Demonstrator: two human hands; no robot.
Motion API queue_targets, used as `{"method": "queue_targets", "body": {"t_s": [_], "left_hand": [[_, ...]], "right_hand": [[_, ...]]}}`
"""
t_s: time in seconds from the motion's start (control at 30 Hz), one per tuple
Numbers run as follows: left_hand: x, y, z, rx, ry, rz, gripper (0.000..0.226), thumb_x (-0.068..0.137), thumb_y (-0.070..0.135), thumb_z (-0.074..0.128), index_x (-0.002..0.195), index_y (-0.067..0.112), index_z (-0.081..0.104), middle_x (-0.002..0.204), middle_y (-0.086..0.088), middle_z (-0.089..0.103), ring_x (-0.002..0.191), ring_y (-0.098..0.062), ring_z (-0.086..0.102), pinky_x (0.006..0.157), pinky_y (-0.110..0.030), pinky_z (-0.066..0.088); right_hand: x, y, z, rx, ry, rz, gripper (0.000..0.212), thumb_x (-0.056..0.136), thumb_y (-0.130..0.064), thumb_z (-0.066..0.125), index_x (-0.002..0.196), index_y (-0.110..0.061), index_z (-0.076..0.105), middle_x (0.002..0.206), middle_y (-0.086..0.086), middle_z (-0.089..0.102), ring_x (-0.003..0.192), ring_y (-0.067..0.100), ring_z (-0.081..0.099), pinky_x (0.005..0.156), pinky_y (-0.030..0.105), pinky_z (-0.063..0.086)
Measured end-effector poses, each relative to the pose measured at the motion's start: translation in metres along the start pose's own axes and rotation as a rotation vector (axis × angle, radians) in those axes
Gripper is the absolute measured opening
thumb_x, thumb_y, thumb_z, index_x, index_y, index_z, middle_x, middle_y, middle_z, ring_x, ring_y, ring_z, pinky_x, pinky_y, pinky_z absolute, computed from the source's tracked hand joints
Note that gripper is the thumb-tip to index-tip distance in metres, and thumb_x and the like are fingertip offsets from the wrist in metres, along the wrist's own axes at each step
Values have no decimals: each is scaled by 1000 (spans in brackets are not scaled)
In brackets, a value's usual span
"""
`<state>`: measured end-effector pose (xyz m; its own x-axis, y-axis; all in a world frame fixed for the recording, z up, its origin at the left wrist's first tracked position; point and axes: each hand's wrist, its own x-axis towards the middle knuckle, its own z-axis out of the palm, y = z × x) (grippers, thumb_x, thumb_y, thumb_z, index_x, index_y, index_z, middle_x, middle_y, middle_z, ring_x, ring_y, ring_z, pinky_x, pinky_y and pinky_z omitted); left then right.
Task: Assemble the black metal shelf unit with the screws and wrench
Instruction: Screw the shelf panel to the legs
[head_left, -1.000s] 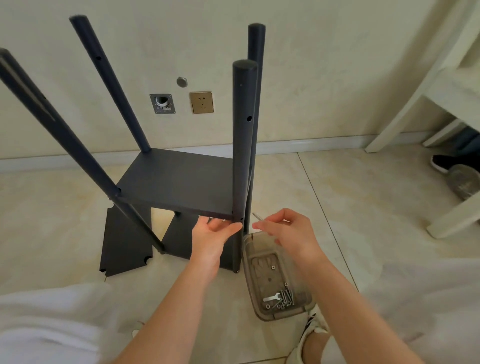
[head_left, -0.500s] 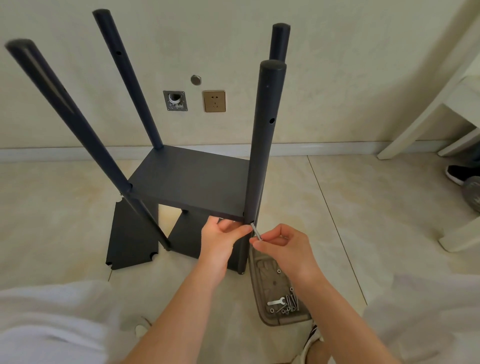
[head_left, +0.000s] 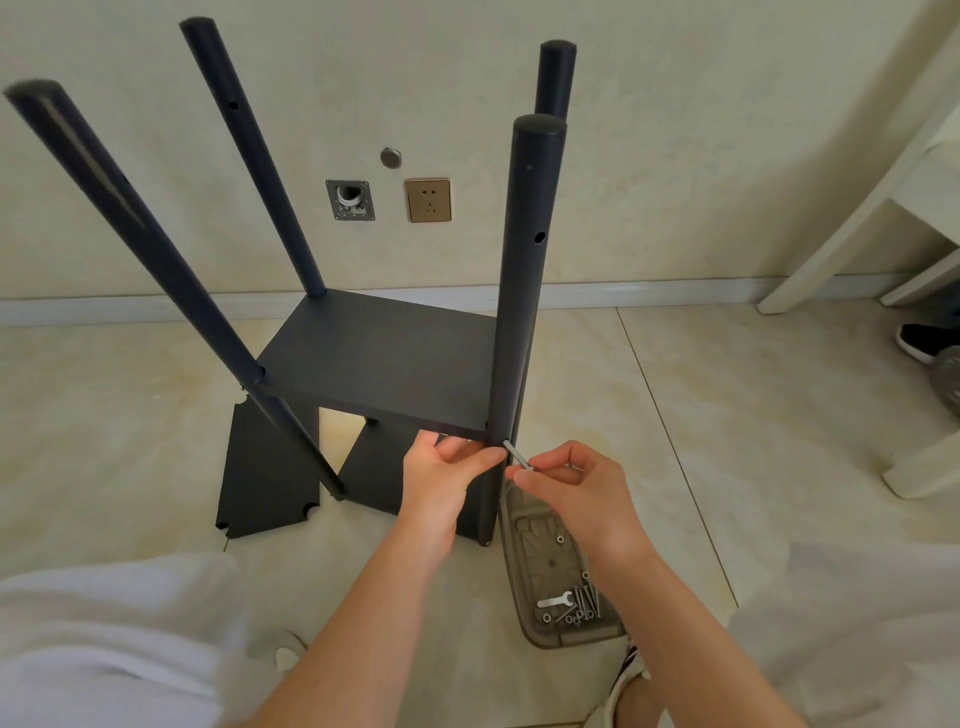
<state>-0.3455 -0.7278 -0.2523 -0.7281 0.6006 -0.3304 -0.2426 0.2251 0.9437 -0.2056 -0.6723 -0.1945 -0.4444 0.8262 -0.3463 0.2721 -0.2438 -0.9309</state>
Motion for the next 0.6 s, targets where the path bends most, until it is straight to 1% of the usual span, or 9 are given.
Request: {"method": "queue_targets", "body": {"t_s": [0.07,0.13,0.2,0.3,0.37,0.43,0.5,0.6], "left_hand": [[0,1,-1,-20,-9,-9,43,74,15,89,106,22,61,93,7,77,91,-12,73,88,-32,57],[-1,2,-1,-30,-17,-8,45,74,14,88,109,19,61,98,2,77,96,-16,73,94,-38,56],[-2,2,-1,-32,-16,-15,46,74,14,88,110,19,60,100,0,76,98,-17,72,97,-41,56],[-2,2,0,-45,-16,-17,46,74,13,88,110,18,60,99,0,76,97,-18,73,98,-43,56],[-3,3,0,-53,-16,-15,45,74,13,88,109,19,60,96,2,77,95,-16,74,97,-42,56],[-4,3,0,-64,-26,-10,44,74,12,88,109,18,61,93,4,77,92,-14,74,97,-42,56],[-5,4,0,-71,-32,-10,44,74,11,88,108,17,60,92,2,78,92,-15,75,97,-42,56],[-6,6,0,-80,-44,-6,46,73,9,88,108,16,60,92,-1,77,92,-16,75,97,-42,56]], "right_hand": [[0,1,0,17,0,-3,18,80,-16,81,87,-12,65,88,4,77,91,21,72,91,40,55],[0,3,0,34,-1,-6,18,79,-17,82,86,-13,65,87,4,77,90,21,73,88,37,55],[0,4,0,39,2,-6,19,79,-19,82,86,-13,65,85,2,77,86,18,73,81,33,54],[0,5,1,49,9,-12,19,78,-20,83,85,-15,66,79,-2,76,72,4,70,68,22,48],[1,7,1,49,16,-16,19,78,-20,83,85,-15,66,78,-3,76,67,0,68,64,18,45],[2,7,3,58,16,-14,19,78,-19,82,84,-15,65,78,-4,76,67,0,68,63,17,45],[3,7,5,66,10,-13,18,79,-19,82,84,-16,65,79,-5,76,67,-1,68,62,15,45],[5,6,8,60,17,-15,18,79,-22,82,85,-17,66,78,-7,76,71,1,69,67,19,46]]}}
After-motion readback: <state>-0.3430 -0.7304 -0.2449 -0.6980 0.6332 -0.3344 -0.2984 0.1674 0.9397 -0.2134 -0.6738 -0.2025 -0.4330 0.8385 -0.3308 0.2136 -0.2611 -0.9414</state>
